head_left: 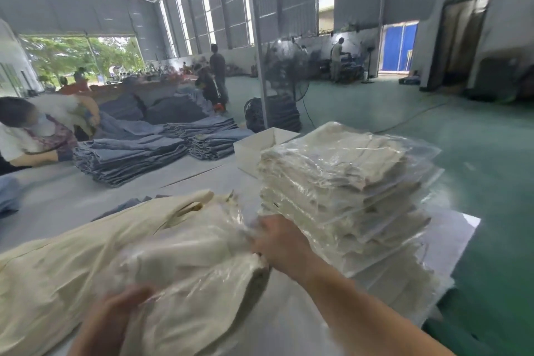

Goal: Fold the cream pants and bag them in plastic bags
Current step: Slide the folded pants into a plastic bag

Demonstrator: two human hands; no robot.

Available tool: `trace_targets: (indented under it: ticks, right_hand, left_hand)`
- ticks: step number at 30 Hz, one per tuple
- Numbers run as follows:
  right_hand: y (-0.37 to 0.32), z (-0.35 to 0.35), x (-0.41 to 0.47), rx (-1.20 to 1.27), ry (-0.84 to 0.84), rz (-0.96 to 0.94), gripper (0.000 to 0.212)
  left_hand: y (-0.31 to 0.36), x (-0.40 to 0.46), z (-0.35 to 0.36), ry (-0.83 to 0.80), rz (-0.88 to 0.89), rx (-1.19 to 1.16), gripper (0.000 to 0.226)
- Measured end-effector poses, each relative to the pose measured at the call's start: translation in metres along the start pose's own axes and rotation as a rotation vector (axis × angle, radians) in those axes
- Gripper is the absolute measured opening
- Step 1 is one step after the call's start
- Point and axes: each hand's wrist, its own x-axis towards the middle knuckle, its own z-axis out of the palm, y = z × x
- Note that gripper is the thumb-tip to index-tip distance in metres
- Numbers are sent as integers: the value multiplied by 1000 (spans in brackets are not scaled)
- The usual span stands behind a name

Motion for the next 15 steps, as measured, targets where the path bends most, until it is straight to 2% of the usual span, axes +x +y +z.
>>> trace_targets:
  ticks: [2, 4, 7, 9, 12, 13, 15]
  right_hand:
    - [-16, -72, 10, -161, 187, -138, 12]
    - [-22, -137, 20, -297, 447, -213, 11]
    - [-14, -221, 49, -341, 779, -261, 24]
    - [2, -266, 76, -363, 912, -248, 31]
    - [39, -309, 114, -449, 991, -119, 45]
    - [55, -315, 123, -520, 955, -25, 54]
    - [87, -315, 135, -635, 774, 79, 61]
  left_hand:
    - [48, -9, 62, -106, 119, -76, 29]
    - [83, -5, 123, -131, 177, -69, 42]
    - [116, 16, 219, -158, 294, -146, 33]
    - [129, 33, 278, -165, 325, -219, 26]
    - [123, 60, 343, -170, 324, -171, 16]
    - [112, 67, 358, -186, 290, -128, 11]
    - [83, 77, 377, -190, 174, 1, 17]
